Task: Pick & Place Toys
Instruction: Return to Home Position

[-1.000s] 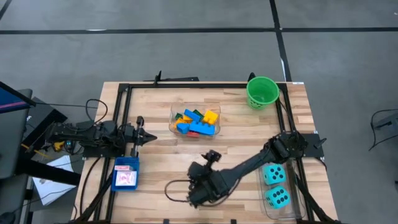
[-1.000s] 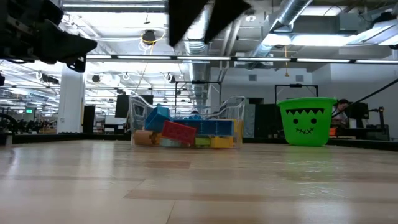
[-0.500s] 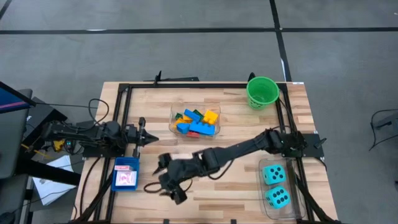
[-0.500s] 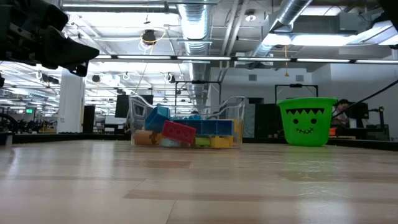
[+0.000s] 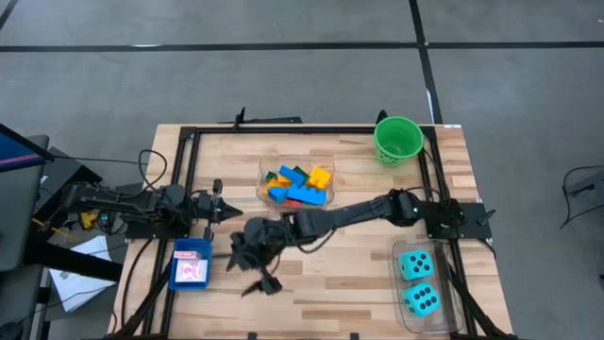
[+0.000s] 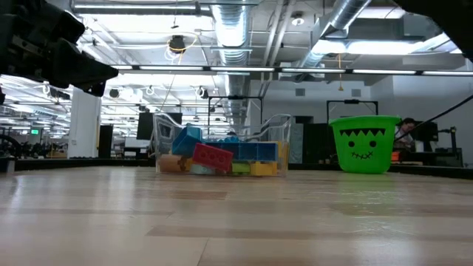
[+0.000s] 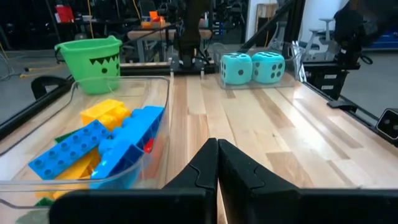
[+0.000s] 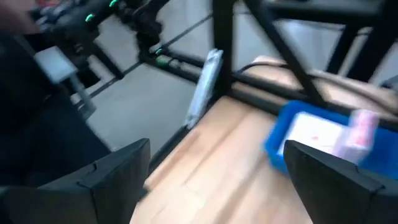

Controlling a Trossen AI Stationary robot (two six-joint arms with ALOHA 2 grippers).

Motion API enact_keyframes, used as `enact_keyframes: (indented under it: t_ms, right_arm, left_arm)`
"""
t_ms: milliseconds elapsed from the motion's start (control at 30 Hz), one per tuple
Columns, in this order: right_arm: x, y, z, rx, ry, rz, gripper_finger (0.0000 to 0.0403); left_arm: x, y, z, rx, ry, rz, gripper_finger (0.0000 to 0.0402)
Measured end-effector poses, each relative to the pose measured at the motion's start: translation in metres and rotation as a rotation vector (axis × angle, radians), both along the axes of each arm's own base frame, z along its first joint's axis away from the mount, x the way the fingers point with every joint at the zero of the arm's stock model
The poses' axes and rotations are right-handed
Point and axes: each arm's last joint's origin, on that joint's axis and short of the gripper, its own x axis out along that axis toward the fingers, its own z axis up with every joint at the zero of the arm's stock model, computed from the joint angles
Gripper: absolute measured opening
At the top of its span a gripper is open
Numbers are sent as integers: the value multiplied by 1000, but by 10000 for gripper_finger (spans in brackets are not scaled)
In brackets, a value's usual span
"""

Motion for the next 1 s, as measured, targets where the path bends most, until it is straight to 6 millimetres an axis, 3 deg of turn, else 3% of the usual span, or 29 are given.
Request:
enact_keyframes:
  t_ms: [133,267,400,567,700,867,1000]
  right_arm:
    - [2,-11,6,1,-37,-41,359]
    - [0,-11,-7,-14,-67,-76,359]
    - [-18,-13,-8,11,-155,-94,359]
    - [-63,-24,-30,19,-196,-146,359]
    - [-105,-37,-43,25,-224,-285,359]
    - [-153,-53,-77,18,-248,-474,359]
    - [-187,-71,-93,-1,-304,-592,359]
  left_arm:
    - [0,0,-1,0,7,0,3]
    - [1,0,-1,1,11,0,3]
    - [1,0,-1,1,14,0,3]
    - [2,0,-2,1,20,0,3]
    - [2,0,-2,1,20,0,3]
    - [2,0,-2,1,21,0,3]
    - [2,0,-2,1,20,0,3]
